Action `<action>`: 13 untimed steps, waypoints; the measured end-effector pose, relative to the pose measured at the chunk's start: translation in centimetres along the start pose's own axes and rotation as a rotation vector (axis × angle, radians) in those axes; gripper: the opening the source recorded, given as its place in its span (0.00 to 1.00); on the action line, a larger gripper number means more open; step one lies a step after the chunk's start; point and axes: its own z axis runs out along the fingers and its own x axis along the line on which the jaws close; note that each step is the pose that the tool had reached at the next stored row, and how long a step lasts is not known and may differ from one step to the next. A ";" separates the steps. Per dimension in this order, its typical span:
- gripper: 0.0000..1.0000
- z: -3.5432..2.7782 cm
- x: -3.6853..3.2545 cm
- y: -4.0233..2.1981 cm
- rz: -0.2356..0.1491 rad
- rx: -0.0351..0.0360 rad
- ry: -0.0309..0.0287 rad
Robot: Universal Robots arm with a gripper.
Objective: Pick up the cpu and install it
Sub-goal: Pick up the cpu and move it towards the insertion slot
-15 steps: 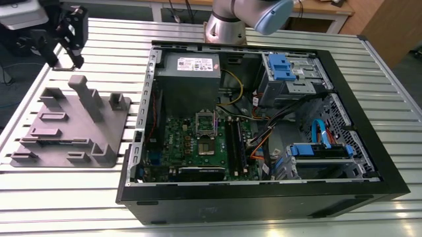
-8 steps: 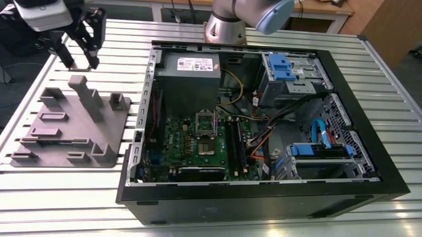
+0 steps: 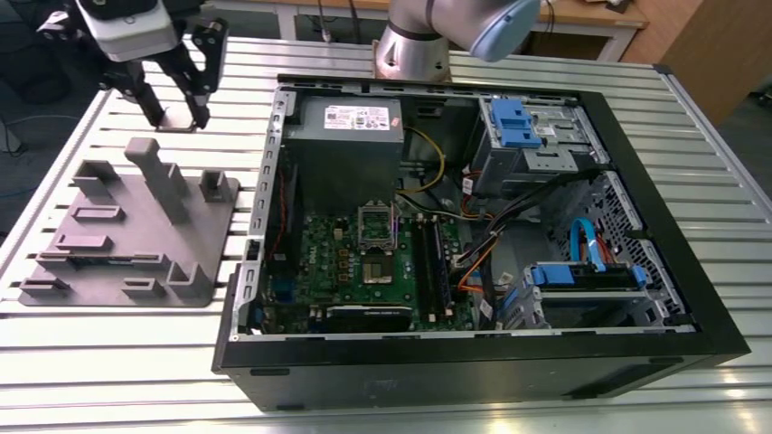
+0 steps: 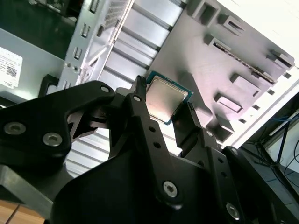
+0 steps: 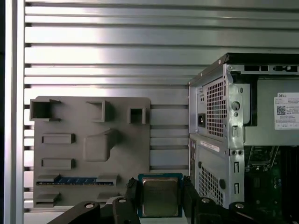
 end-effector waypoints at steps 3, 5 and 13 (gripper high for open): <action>0.47 0.09 -1.03 0.02 0.000 0.0000 0.0000; 0.47 0.16 -1.81 0.03 0.000 -0.0001 -0.0001; 0.47 0.39 -4.86 0.08 0.000 0.0000 0.0000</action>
